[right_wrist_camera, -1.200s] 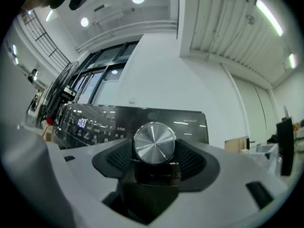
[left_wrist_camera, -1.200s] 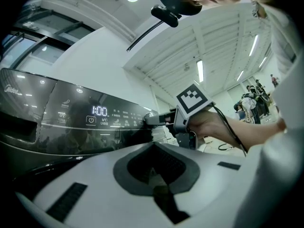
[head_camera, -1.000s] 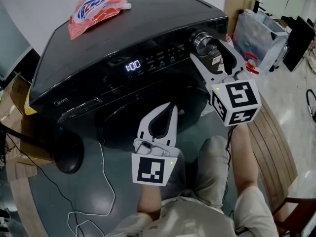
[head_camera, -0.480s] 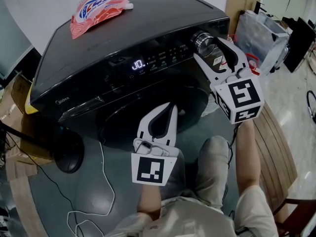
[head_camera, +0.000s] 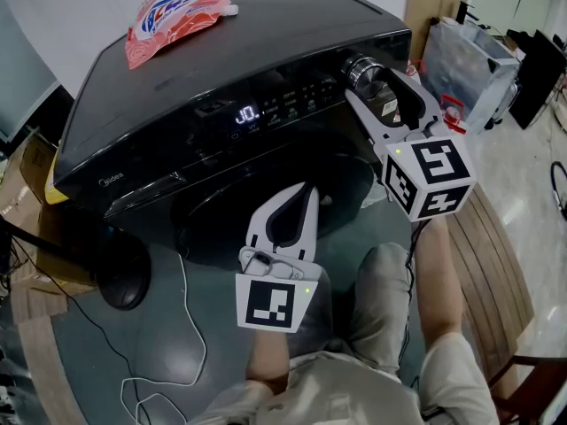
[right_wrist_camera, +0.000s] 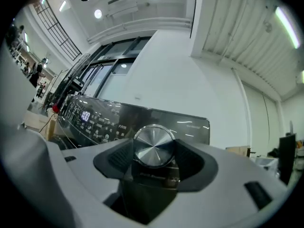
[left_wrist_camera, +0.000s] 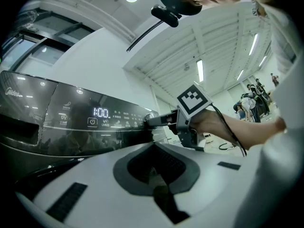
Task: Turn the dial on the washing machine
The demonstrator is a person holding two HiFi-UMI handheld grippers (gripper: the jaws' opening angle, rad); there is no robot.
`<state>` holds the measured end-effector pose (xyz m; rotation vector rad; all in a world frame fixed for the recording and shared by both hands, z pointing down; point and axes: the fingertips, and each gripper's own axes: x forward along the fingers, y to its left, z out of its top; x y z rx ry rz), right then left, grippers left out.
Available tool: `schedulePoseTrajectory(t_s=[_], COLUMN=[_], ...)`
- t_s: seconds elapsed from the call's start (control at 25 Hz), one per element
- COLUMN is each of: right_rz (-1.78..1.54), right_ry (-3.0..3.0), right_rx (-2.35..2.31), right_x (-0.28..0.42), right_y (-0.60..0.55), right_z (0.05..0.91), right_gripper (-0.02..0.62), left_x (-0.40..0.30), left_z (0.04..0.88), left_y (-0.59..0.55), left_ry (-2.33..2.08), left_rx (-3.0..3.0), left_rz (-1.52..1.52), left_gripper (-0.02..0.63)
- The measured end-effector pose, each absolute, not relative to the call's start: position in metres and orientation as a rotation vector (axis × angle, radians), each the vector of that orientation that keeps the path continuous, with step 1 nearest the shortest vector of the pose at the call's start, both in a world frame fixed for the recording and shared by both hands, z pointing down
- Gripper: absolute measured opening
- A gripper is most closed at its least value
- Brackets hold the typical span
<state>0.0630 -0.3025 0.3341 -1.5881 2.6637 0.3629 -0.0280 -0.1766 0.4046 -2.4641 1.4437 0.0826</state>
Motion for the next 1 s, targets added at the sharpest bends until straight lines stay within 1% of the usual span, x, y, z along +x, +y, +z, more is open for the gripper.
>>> schedulePoseTrajectory(t_s=[0.4,0.68,0.88,1.0], right_rz=[0.207,0.198,0.251,0.27], right_ry=[2.604,2.584,2.589,2.577], right_rx=[-1.594,-1.597,-1.607,-1.617], right_x=[0.0647,0.0661,0.0671,0.0716], right_y=[-0.3032,-0.3021,-0.2998,-0.2964], right_z=[0.3348,0.3332,0.3337,0.3374], right_gripper=[0.278,0.281,0.322,0.322], left_x=[-0.0271,-0.0274,-0.0292,-0.0298], left_z=[0.4062,0.4045,0.4037,0.4032], left_y=[-0.1777,-0.1762,-0.1752,-0.175], left_ry=[1.439,1.443,1.456,1.46], left_rx=[-2.457,-2.454,-2.452,-2.451], left_rz=[0.062,0.065,0.075,0.084], left_gripper=[0.014,0.014,0.014,0.014])
